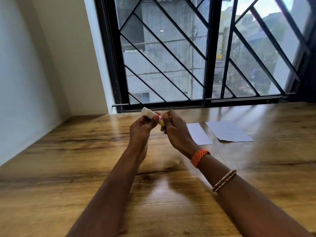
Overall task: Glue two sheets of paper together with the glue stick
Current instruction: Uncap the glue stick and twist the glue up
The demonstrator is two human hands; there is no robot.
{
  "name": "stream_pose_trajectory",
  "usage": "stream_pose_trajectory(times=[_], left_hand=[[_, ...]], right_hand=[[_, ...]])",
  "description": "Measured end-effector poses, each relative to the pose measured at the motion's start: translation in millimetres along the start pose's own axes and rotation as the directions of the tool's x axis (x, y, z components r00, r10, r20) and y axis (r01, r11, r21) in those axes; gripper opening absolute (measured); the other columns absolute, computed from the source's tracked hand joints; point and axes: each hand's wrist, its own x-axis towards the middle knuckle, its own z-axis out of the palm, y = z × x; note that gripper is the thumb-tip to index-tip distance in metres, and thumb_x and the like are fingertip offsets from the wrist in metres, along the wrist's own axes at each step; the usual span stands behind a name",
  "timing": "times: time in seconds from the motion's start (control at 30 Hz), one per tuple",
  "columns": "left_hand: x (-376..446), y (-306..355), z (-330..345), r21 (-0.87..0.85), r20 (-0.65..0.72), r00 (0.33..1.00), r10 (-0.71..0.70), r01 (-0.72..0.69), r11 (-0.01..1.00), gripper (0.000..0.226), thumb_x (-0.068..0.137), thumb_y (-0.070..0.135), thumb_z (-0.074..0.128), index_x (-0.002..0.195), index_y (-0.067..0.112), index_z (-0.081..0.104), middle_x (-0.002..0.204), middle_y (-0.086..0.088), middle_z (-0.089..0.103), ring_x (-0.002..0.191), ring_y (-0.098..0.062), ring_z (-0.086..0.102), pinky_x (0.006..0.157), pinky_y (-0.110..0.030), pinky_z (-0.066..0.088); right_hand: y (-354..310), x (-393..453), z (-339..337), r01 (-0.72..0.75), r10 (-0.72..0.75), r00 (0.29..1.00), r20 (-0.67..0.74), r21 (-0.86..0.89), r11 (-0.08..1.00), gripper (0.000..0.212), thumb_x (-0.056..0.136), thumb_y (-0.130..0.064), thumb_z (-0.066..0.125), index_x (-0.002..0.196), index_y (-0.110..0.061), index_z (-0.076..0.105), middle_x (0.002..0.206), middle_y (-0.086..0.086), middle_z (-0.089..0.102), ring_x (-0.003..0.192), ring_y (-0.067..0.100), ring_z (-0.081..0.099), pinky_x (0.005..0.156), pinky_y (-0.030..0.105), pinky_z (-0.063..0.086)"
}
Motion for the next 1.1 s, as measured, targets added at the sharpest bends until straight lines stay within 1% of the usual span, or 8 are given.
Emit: stream_pose_trajectory(times=[0.23,0.37,0.43,0.57,0.73,0.8,0.97,1.1], left_hand=[[5.3,4.6,-2.7,-0.065,-0.084,0.995,-0.051,0.045,0.997,0.016,0.086,0.030,0.060,0.072,0.022,0.055,0.056,0.022,0.066,0.084,-0.002,0.048,0.079,-0.034,0.032],[6.0,4.4,-1.0,-0.120,-0.046,0.998,-0.046,0.040,0.992,0.013,0.087,0.026,0.058,0.075,0.022,0.058,0.062,0.018,0.068,0.088,-0.002,0.050,0.086,-0.036,0.030],[6.5,3.2,-0.5,-0.112,-0.001,1.000,-0.030,0.029,0.993,0.008,0.088,0.023,0.057,0.080,0.021,0.059,0.072,0.016,0.068,0.088,-0.001,0.052,0.087,-0.035,0.032],[5.2,1.1,-0.1,-0.099,0.066,0.998,-0.013,0.019,0.995,0.009,0.089,0.017,0.056,0.082,0.020,0.059,0.072,0.016,0.067,0.085,-0.003,0.054,0.082,-0.032,0.034],[5.1,-1.3,-1.8,-0.073,0.009,1.000,-0.006,0.007,0.997,0.008,0.089,0.022,0.057,0.081,0.021,0.060,0.083,0.009,0.062,0.085,-0.003,0.052,0.085,-0.036,0.032],[6.3,0.4,-1.8,-0.078,-0.008,1.000,-0.013,0.012,0.997,0.011,0.089,0.025,0.056,0.080,0.022,0.059,0.083,0.011,0.063,0.087,0.001,0.051,0.089,-0.037,0.029],[11.1,-0.5,-5.7,-0.112,0.054,0.998,0.014,-0.008,0.994,0.011,0.080,0.030,0.067,0.082,0.022,0.060,0.070,0.020,0.067,0.089,0.000,0.050,0.090,-0.039,0.026],[8.2,0.3,-8.2,-0.115,0.171,0.985,0.032,-0.012,0.993,0.057,0.042,0.056,0.083,0.083,0.022,0.064,0.074,0.020,0.071,0.093,-0.002,0.052,0.086,-0.036,0.030]], right_hand=[[0.3,-5.1,7.5,0.295,-0.302,0.951,-0.064,-0.101,0.950,0.028,0.086,-0.007,0.065,0.105,-0.001,0.045,0.074,-0.005,0.050,0.063,0.002,0.049,0.056,0.011,0.042],[6.4,-1.1,2.9,0.362,-0.380,0.920,-0.091,-0.173,0.916,0.015,0.087,-0.009,0.063,0.095,-0.002,0.052,0.072,0.003,0.060,0.060,0.011,0.057,0.054,0.023,0.048],[6.3,-0.3,-1.0,0.305,-0.321,0.943,-0.083,-0.161,0.939,0.017,0.095,-0.018,0.052,0.082,-0.006,0.054,0.062,0.006,0.059,0.052,0.021,0.055,0.050,0.039,0.047],[-3.1,-4.0,-2.4,0.007,-0.005,1.000,-0.012,0.165,0.986,0.047,0.102,-0.028,0.034,0.063,-0.009,0.051,0.050,0.002,0.047,0.039,0.008,0.043,0.041,0.026,0.036],[-3.8,-6.4,-1.3,0.141,-0.140,0.990,-0.012,0.124,0.982,0.009,0.097,-0.016,0.048,0.100,-0.008,0.044,0.068,0.015,0.060,0.057,0.023,0.056,0.053,0.033,0.047],[-1.1,-6.4,0.5,0.217,-0.217,0.976,-0.013,0.076,0.973,0.020,0.091,-0.003,0.055,0.105,-0.005,0.042,0.074,0.016,0.061,0.063,0.025,0.060,0.057,0.034,0.051],[-2.7,-5.5,-3.4,0.134,-0.139,0.990,0.035,0.116,0.984,0.005,0.095,-0.001,0.046,0.091,-0.005,0.046,0.060,0.001,0.054,0.047,0.005,0.049,0.047,0.021,0.043],[-3.9,-4.2,-9.4,-0.037,0.006,0.994,0.113,0.269,0.962,0.045,0.102,-0.026,0.031,0.066,-0.008,0.051,0.050,0.003,0.046,0.040,0.013,0.043,0.042,0.024,0.037]])
